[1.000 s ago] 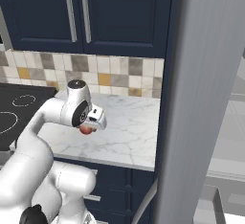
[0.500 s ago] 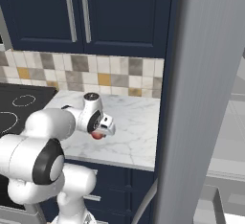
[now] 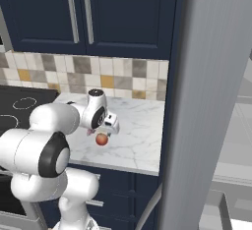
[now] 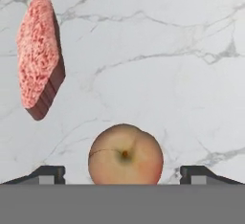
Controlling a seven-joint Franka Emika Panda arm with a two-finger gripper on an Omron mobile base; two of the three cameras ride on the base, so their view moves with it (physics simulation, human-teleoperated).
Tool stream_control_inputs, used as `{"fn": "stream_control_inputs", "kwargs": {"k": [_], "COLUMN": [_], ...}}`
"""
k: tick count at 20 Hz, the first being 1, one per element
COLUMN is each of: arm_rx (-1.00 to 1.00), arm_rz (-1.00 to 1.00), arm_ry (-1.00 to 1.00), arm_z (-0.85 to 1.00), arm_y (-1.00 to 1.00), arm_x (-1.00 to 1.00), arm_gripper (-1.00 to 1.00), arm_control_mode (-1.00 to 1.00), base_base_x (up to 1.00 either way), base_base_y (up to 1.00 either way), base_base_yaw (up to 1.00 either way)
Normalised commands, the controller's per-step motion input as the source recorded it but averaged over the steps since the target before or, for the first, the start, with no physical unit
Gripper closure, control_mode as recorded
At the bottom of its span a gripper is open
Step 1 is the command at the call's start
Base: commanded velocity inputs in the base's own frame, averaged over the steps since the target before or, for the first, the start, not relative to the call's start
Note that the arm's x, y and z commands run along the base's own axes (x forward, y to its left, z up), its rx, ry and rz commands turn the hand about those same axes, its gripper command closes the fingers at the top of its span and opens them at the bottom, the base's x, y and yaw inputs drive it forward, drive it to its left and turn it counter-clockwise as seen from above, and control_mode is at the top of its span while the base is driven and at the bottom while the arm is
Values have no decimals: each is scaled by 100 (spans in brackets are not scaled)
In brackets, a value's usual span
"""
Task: Open the fridge, remove the peach, squash, and steak, and place them on any counter.
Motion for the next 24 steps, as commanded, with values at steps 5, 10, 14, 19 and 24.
{"fn": "stream_control_inputs", "kwargs": {"k": [5,10,14,19,24], "arm_rx": [0,0,0,0,0], "arm_rz": [0,0,0,0,0], "arm_ry": [-23,-28,-22,-15,-8], "arm_z": [24,96,100,100,100], "arm_y": [0,2,16,12,6], "arm_x": [-24,-94,-100,-100,-99], "arm_gripper": [-100,-100,-100,-100,-100], "arm_control_mode": [-100,-100,-100,-100,-100], "base_base_x": [0,0,0,0,0], "base_base_y": [0,0,0,0,0], "base_base_yaw": [0,0,0,0,0]}}
